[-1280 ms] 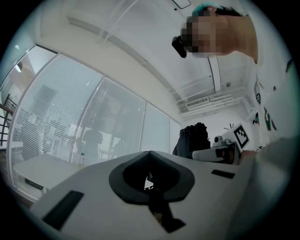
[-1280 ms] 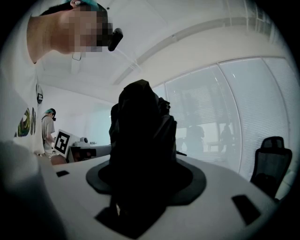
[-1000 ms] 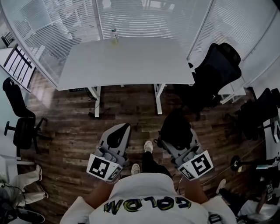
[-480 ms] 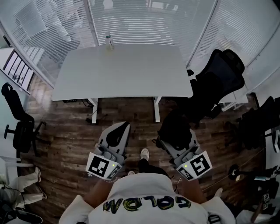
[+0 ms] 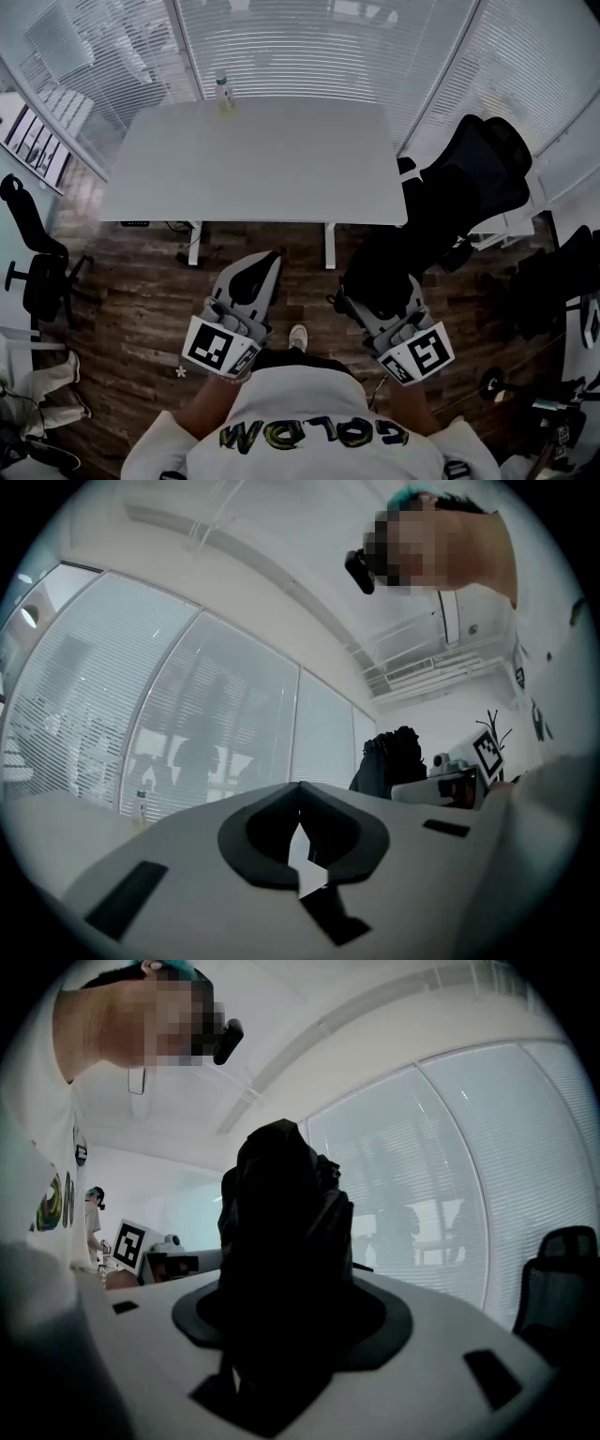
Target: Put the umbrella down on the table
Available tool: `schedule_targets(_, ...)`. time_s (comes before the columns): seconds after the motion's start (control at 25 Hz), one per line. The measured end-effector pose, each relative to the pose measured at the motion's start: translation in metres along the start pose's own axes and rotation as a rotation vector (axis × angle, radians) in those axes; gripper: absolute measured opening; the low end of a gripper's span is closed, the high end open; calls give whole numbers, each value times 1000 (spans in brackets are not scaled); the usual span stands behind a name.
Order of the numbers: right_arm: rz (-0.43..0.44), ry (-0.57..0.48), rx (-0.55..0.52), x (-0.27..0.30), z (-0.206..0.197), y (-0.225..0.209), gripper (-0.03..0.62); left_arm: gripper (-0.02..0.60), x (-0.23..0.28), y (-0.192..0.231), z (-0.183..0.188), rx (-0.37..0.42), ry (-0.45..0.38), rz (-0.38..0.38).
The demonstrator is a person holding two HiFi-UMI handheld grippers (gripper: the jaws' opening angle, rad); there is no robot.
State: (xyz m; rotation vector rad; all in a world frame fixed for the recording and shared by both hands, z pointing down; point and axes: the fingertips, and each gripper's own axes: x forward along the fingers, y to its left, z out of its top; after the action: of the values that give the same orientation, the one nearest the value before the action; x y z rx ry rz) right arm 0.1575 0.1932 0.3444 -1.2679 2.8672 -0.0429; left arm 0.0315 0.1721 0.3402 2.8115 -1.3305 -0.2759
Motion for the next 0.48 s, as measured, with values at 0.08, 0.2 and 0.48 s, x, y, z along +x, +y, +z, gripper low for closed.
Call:
schedule_targets(0.08, 0, 1, -3, 1, -1, -11, 258, 11, 10, 1, -2, 1, 3, 4)
schedule_targets(0.2, -5, 4, 9, 2, -2, -26, 256, 11, 24, 3, -4, 8, 6, 1)
schedule_targets(0.48, -1, 16, 15, 28, -9, -41, 258, 11, 38, 25, -9, -4, 1, 12)
